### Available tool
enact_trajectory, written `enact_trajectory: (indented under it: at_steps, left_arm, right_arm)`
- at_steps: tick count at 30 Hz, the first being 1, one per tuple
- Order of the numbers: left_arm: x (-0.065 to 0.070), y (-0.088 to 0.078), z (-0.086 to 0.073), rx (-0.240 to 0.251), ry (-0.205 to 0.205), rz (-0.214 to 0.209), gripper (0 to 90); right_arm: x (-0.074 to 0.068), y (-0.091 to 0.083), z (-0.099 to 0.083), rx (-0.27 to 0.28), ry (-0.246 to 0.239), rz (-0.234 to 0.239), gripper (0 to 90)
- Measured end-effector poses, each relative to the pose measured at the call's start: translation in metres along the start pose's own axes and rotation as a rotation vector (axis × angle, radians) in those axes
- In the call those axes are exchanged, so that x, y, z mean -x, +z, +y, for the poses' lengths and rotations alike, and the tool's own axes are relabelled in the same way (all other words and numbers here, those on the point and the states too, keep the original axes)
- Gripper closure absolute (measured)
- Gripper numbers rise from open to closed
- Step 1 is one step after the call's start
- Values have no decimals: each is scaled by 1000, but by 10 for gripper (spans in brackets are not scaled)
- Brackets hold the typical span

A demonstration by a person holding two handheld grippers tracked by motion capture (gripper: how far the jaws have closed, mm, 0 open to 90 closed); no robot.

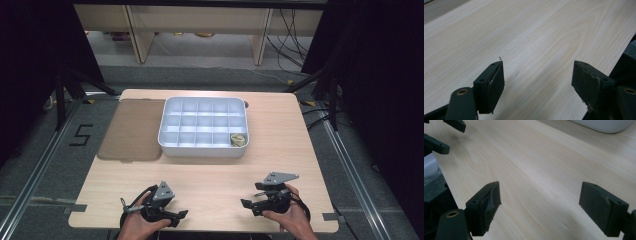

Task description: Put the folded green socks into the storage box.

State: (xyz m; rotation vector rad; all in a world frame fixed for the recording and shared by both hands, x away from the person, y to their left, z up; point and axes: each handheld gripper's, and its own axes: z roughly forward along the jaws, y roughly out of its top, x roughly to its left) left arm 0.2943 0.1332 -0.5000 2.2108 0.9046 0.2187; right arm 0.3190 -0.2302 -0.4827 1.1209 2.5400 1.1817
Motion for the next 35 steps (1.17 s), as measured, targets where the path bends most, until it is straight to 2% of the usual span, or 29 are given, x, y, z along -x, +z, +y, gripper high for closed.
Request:
enact_trajectory:
  at_steps: [5, 6, 7, 8, 11, 13, 14, 15, 19, 20, 21, 23, 24, 26, 29, 30, 31, 34, 35]
  left_arm:
    - [0, 0, 0, -6, 1, -3, 257]
    - [0, 1, 0, -4, -6, -2, 257]
    - [0, 0, 0, -3, -1, -3, 257]
    - [-1, -1, 0, -8, 14, 8, 257]
    - [-2, -1, 0, -7, 11, 9, 257]
    - [-1, 0, 0, -7, 7, 6, 257]
    - [-1, 0, 0, -8, 15, -2, 257]
    - [-1, 0, 0, -7, 14, -1, 257]
    - [-1, -1, 0, -6, 8, 8, 257]
    - [-2, -1, 0, -7, 9, 9, 257]
    - [-2, -1, 0, -4, 8, 4, 257]
    - [-2, -1, 0, -6, -1, 0, 257]
    - [-2, -1, 0, -6, 0, 1, 257]
    - [-2, -1, 0, -6, -4, 0, 257]
    - [-2, -1, 0, -7, 6, 3, 257]
    - [-2, -1, 0, -13, 13, 10, 257]
    - [-2, -1, 0, -10, 10, 10, 257]
    - [-2, -1, 0, -7, 11, 7, 257]
    - [-2, -1, 0, -5, 8, 8, 257]
  right_arm:
    - [-3, -1, -6, -1, -15, 7, 178]
    - [-6, -1, -7, -2, 22, 6, 177]
    - [-3, -2, -8, 5, -11, 1, 177]
    - [-3, -2, -9, 5, -12, -5, 177]
    - [-2, -2, -11, 10, -15, 7, 178]
    - [-2, -3, -13, 2, 2, 24, 178]
    - [-2, -3, -14, 4, -11, 11, 178]
    - [-4, -5, -16, 2, 3, -12, 178]
    - [-3, -5, -20, 1, -15, -17, 177]
    - [-7, -6, -21, -11, 21, -15, 176]
    - [-4, -5, -22, -3, -10, -15, 175]
    - [-7, -5, -24, -9, 20, -17, 173]
    - [-5, -5, -24, -12, -6, -20, 172]
    - [-5, -5, -24, -8, -18, -21, 171]
    - [-6, -6, -25, -7, -11, -20, 170]
    - [-8, -5, -25, -7, 11, -20, 170]
    - [-6, -5, -25, -4, -11, -20, 170]
    - [-5, -4, -26, -8, -14, -23, 170]
    - [-4, -4, -26, -4, -9, 2, 170]
